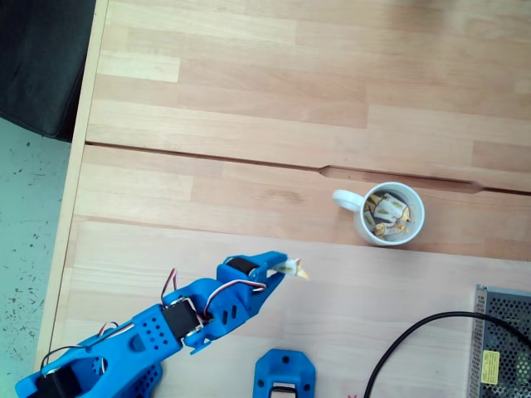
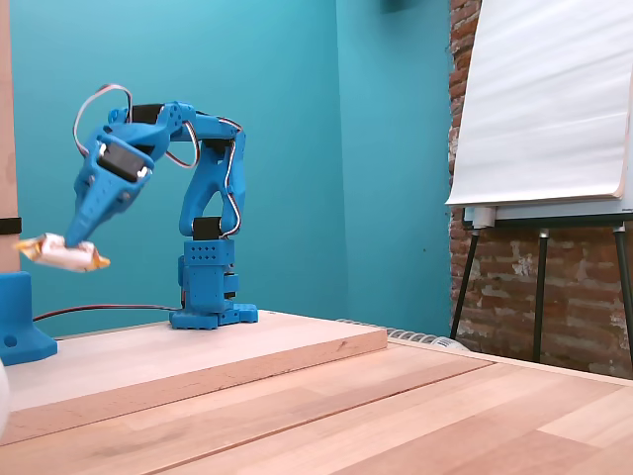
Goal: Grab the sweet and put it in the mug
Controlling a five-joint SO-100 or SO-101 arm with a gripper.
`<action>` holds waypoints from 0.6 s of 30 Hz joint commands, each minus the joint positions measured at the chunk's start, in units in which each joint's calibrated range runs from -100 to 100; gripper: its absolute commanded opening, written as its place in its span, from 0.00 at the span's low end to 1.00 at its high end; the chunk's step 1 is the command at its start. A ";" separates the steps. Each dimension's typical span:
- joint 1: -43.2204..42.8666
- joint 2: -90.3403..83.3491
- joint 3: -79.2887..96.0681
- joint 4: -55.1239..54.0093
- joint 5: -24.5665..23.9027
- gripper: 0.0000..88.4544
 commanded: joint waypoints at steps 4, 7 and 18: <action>-0.34 6.03 -18.68 -0.21 -3.22 0.03; -0.34 12.57 -25.64 -0.21 -3.81 0.03; 0.54 29.00 -42.77 -0.29 -4.05 0.03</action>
